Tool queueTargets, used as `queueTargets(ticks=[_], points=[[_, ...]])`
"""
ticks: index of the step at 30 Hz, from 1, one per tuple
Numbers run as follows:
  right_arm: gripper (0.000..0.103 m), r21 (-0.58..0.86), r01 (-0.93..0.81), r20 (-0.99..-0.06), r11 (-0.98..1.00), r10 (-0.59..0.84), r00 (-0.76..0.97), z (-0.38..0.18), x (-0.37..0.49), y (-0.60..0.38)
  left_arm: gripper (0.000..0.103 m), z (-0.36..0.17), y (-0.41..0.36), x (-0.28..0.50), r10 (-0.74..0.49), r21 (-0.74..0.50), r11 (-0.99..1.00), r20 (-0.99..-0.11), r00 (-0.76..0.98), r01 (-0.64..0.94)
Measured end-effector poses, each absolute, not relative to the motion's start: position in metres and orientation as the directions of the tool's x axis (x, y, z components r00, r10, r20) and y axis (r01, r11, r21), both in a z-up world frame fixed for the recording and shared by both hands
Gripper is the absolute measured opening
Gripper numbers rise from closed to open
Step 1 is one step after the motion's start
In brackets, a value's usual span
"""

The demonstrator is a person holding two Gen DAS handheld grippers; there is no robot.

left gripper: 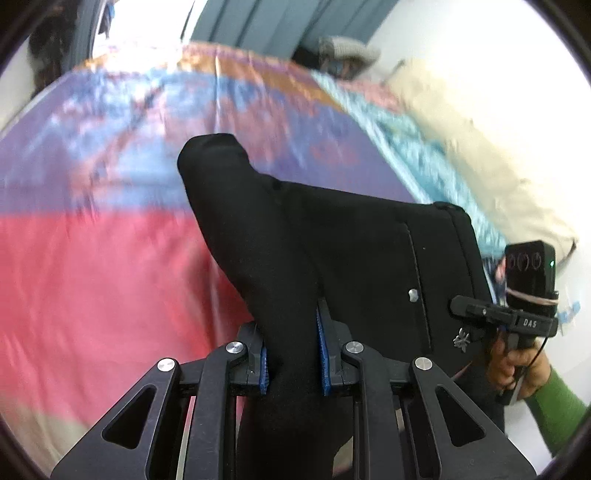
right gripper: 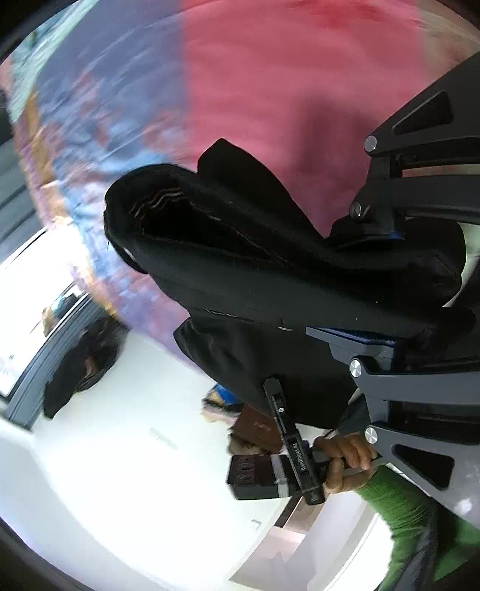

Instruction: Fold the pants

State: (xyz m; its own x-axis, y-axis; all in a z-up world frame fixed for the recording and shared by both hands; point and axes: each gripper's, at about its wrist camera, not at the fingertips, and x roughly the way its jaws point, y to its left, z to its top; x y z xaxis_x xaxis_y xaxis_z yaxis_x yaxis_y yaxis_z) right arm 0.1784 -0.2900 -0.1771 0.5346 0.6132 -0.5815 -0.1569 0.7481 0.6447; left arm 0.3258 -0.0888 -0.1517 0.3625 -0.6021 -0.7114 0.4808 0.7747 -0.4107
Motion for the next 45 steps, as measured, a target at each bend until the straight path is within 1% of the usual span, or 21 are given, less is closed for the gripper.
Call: queueTargets(ticks=[3,5,6,7,8,9,10,11,12,13,14,15,19,20,21,28,30,37,39,42,45], points=[[0.036,0.635,-0.185,-0.547,0.75,0.606,0.578,-0.163,0.233,-0.294,0.02,-0.138,-0.091,0.369,-0.591,-0.396,0.792,-0.688,0.42,0.466],[0.036,0.623,-0.178,-0.549,0.761,0.589,0.593,-0.169,0.266,-0.299,0.022,-0.143,-0.093,0.399,-0.559,-0.362,0.816,-0.694,0.455,0.45],[0.038,0.614,-0.165,-0.56,0.772,0.573,0.599,-0.174,0.277,-0.3,0.031,-0.15,-0.093,0.409,-0.528,-0.329,0.834,-0.708,0.468,0.443],[0.039,0.613,-0.139,-0.574,0.778,0.559,0.598,-0.185,0.291,-0.303,0.039,-0.169,-0.099,0.424,-0.451,-0.258,0.874,-0.745,0.491,0.412],[0.043,0.6,-0.077,-0.623,0.797,0.525,0.58,-0.208,0.309,-0.305,0.061,-0.186,-0.101,0.43,-0.372,-0.19,0.908,-0.777,0.507,0.374],[0.046,0.567,-0.028,-0.673,0.823,0.482,0.561,-0.222,0.316,-0.307,0.073,-0.214,-0.104,0.44,-0.242,-0.084,0.947,-0.824,0.513,0.311],[0.046,0.481,0.07,-0.778,0.874,0.389,0.494,-0.252,0.331,-0.309,0.072,-0.23,-0.106,0.449,-0.178,-0.035,0.959,-0.848,0.499,0.283],[0.052,0.434,0.136,-0.841,0.89,0.347,0.415,-0.278,0.337,-0.313,0.073,-0.251,-0.103,0.454,-0.133,-0.008,0.964,-0.879,0.458,0.266],[0.061,0.475,0.176,-0.83,0.862,0.372,0.417,-0.29,0.336,-0.322,0.073,-0.256,-0.097,0.453,-0.169,-0.048,0.962,-0.878,0.448,0.268],[0.062,0.536,0.193,-0.793,0.822,0.411,0.45,-0.29,0.334,-0.332,0.073,-0.254,-0.09,0.45,-0.19,-0.077,0.964,-0.868,0.458,0.255],[0.063,0.547,0.2,-0.783,0.813,0.412,0.466,-0.286,0.331,-0.336,0.077,-0.247,-0.083,0.445,-0.198,-0.089,0.966,-0.856,0.477,0.241],[0.065,0.538,0.202,-0.784,0.818,0.399,0.475,-0.282,0.329,-0.338,0.082,-0.241,-0.077,0.441,-0.184,-0.077,0.971,-0.846,0.5,0.228],[0.081,0.433,0.202,-0.811,0.879,0.282,0.513,-0.249,0.296,-0.345,0.088,-0.215,-0.063,0.41,-0.135,-0.009,0.976,-0.806,0.576,0.218],[0.094,0.397,0.204,-0.811,0.895,0.238,0.535,-0.238,0.281,-0.346,0.089,-0.211,-0.061,0.399,-0.126,0.004,0.976,-0.802,0.583,0.216],[0.103,0.368,0.21,-0.813,0.906,0.204,0.546,-0.23,0.269,-0.344,0.089,-0.212,-0.058,0.398,-0.123,0.01,0.976,-0.8,0.587,0.218],[0.103,0.101,0.243,-0.828,0.965,-0.054,0.558,-0.189,0.172,-0.283,0.091,-0.195,-0.076,0.288,-0.058,0.142,0.955,-0.77,0.635,0.26],[0.103,0.106,0.244,-0.816,0.964,-0.056,0.575,-0.183,0.144,-0.261,0.097,-0.188,-0.081,0.261,-0.066,0.149,0.949,-0.769,0.635,0.279],[0.103,0.097,0.242,-0.817,0.965,-0.061,0.573,-0.17,0.045,-0.192,0.098,-0.144,-0.077,0.176,-0.182,0.044,0.944,-0.758,0.627,0.327],[0.103,0.087,0.23,-0.814,0.969,-0.064,0.578,-0.161,0.028,-0.187,0.098,-0.133,-0.075,0.162,-0.183,0.07,0.938,-0.734,0.654,0.341],[0.103,0.032,0.216,-0.792,0.976,-0.107,0.601,-0.137,0.01,-0.182,0.098,-0.118,-0.077,0.146,-0.138,0.147,0.933,-0.7,0.701,0.33],[0.103,0.03,0.223,-0.76,0.974,-0.122,0.638,-0.106,-0.004,-0.183,0.098,-0.095,-0.082,0.134,-0.128,0.177,0.921,-0.703,0.699,0.347]])
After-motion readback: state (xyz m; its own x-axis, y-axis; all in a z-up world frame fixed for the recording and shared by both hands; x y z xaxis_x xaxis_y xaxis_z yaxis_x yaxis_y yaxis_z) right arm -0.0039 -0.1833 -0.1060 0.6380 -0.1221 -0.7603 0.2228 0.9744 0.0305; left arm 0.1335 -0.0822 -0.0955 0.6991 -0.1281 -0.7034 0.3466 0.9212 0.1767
